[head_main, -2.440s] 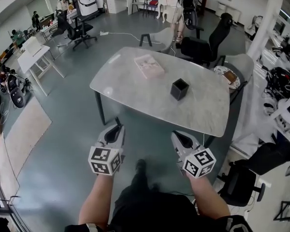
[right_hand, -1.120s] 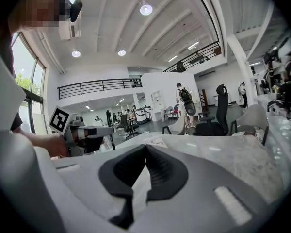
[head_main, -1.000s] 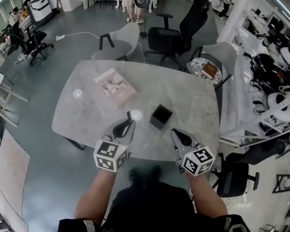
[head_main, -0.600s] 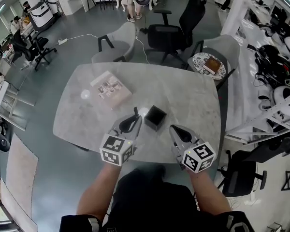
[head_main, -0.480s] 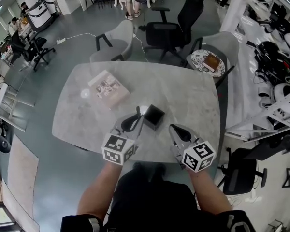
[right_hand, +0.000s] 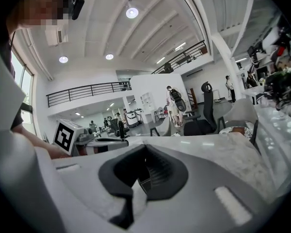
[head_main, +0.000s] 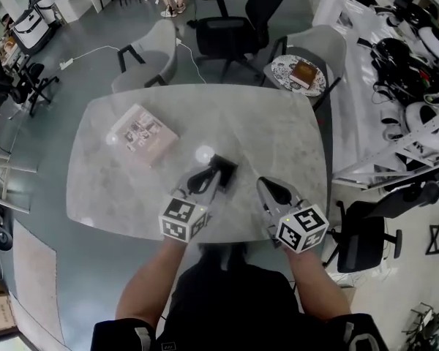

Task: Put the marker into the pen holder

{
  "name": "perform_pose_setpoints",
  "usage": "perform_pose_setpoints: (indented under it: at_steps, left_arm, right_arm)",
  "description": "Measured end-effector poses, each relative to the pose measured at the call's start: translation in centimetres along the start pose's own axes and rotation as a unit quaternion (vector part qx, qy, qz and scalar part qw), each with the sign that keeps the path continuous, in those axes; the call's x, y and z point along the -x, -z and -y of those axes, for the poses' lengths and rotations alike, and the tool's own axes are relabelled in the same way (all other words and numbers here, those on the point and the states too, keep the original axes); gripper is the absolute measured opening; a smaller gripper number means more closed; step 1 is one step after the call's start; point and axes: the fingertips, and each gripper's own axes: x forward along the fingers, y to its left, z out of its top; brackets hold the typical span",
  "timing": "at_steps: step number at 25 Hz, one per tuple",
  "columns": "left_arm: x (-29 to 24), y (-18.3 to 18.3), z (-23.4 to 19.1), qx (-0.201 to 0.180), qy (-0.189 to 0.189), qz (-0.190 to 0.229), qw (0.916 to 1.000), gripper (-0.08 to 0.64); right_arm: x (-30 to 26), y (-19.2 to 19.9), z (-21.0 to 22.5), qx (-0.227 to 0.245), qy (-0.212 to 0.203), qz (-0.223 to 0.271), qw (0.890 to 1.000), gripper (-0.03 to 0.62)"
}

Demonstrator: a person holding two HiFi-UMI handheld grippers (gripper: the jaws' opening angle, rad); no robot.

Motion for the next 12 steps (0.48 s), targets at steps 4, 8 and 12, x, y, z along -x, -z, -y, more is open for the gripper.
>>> perform_pose_setpoints:
  at_steps: [4, 8, 12]
  left_arm:
    - [-2.0, 2.0, -0.9, 0.002, 0.012, -0.019, 0.9997, 0.044]
    - [-3.6, 3.6, -0.9, -0.012, 0.014, -0.036, 0.9992, 0.044]
    - [-4.8, 4.4, -0.2, -0.013, 0.021, -0.037, 0.9990, 0.044]
  right_arm:
    - [-0.5, 0.9, 0.2, -0.004, 0.007, -0.010, 1.000, 0.003]
    - [-0.3, 1.7, 1.2, -0.012, 0.023, -0.015, 1.000, 0.003]
    - [0.2, 1.7, 2.2, -0.012, 0.037, -0.015, 0.999, 0.003]
